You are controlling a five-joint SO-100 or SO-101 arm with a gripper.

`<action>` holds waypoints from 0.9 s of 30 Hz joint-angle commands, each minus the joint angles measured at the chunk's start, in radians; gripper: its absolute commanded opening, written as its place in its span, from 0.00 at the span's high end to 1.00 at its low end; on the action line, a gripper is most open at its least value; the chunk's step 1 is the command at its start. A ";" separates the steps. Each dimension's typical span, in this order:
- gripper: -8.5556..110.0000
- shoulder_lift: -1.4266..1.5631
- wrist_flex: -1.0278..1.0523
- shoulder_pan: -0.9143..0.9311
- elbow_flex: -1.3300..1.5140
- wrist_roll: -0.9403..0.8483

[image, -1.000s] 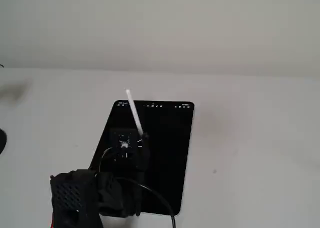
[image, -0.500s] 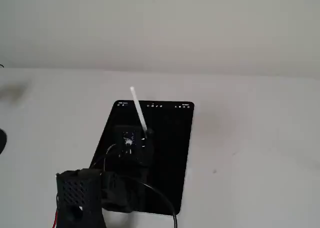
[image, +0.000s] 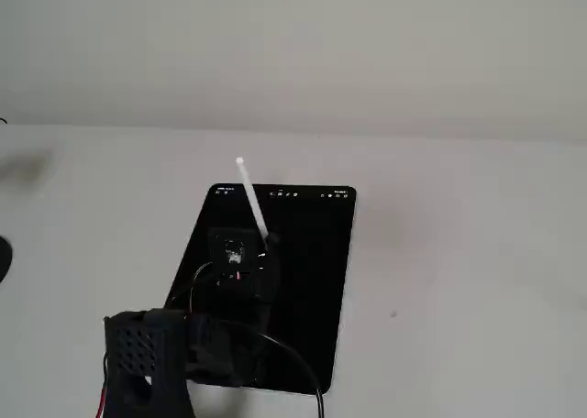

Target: Draw a circular shape on the ipad using the apple pencil

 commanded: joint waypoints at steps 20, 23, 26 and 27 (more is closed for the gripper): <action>0.93 -0.014 -0.023 -0.058 -0.034 0.002; 0.93 -0.014 -0.025 -0.063 -0.031 0.006; 0.93 -0.011 -0.025 -0.058 -0.032 0.017; 0.93 -0.002 -0.025 -0.055 -0.032 0.032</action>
